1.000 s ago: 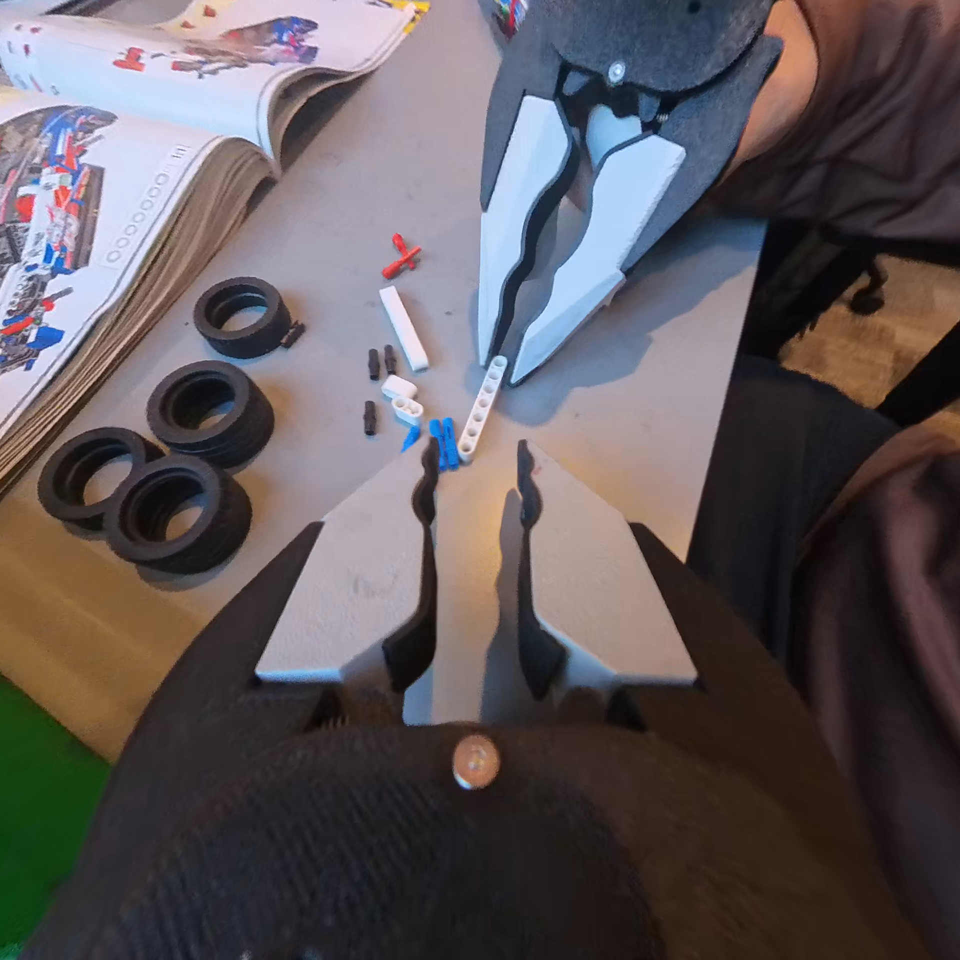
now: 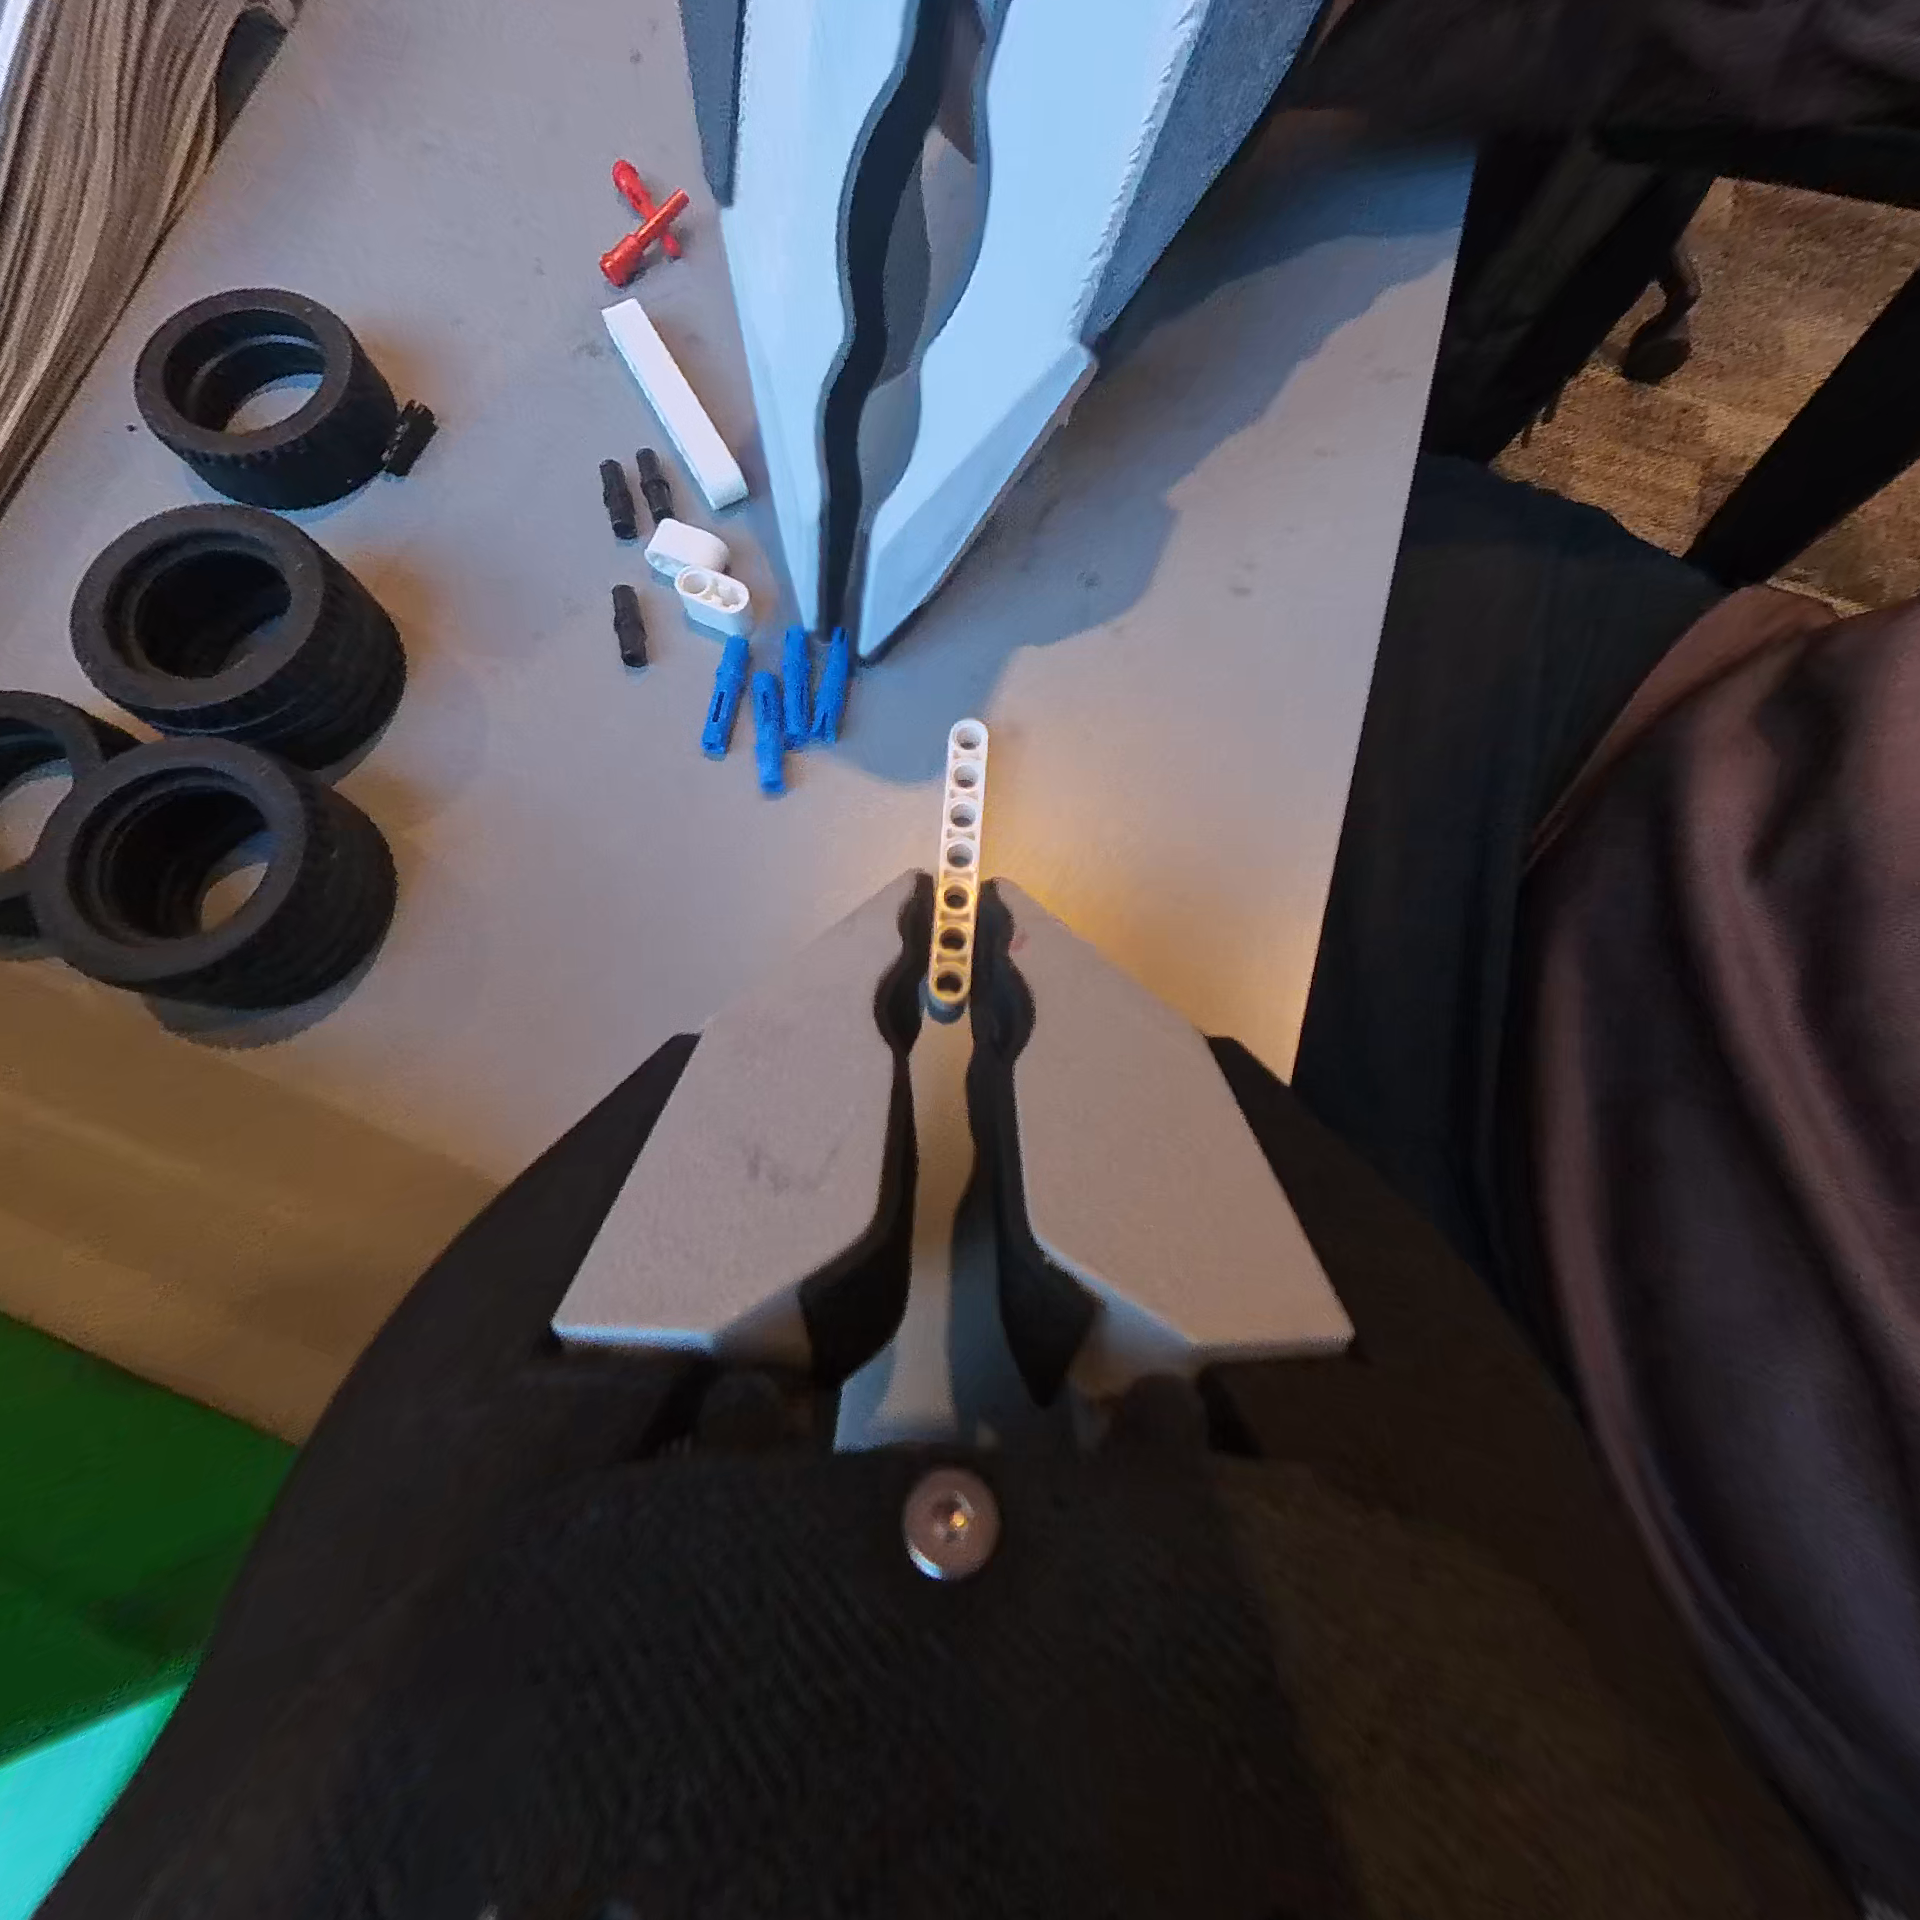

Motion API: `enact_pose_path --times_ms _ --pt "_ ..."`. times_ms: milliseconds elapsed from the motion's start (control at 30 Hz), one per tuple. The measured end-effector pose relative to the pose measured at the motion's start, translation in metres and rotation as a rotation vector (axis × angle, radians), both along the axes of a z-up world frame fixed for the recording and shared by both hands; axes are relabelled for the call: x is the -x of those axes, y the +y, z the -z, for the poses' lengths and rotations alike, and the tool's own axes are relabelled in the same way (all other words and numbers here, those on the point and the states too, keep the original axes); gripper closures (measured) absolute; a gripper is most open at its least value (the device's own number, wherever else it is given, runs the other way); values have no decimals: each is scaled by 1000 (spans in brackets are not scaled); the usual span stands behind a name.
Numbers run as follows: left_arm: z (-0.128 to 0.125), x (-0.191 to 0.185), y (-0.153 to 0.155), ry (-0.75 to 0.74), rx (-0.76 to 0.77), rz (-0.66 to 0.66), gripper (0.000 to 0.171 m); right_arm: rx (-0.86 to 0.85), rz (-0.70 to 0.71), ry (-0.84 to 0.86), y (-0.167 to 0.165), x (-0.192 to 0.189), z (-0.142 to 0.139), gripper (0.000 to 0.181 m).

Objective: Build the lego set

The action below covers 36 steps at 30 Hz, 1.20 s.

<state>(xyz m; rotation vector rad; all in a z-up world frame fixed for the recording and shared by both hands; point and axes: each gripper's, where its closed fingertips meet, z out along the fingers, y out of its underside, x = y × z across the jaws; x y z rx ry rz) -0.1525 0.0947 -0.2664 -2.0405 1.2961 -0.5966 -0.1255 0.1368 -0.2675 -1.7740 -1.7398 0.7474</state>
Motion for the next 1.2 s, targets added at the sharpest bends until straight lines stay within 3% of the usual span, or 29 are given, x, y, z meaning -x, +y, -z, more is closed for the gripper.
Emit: enact_pose_path --times_ms 200,400,533,900,1200 --pt "-1 -2 0 -16 17 0 151 -1 15 12 -4 -3 0 177" --pt "-11 -1 5 -83 9 -35 150 98 54 125 -11 -8 -20 177" --pt "-10 0 7 -90 32 -53 150 105 100 105 -3 -15 -13 177" --pt "-39 -14 6 -277 4 -53 156 376 55 341 -31 3 -51 177" --pt "-50 -7 16 -424 97 -131 150 323 53 364 -31 6 -53 177"
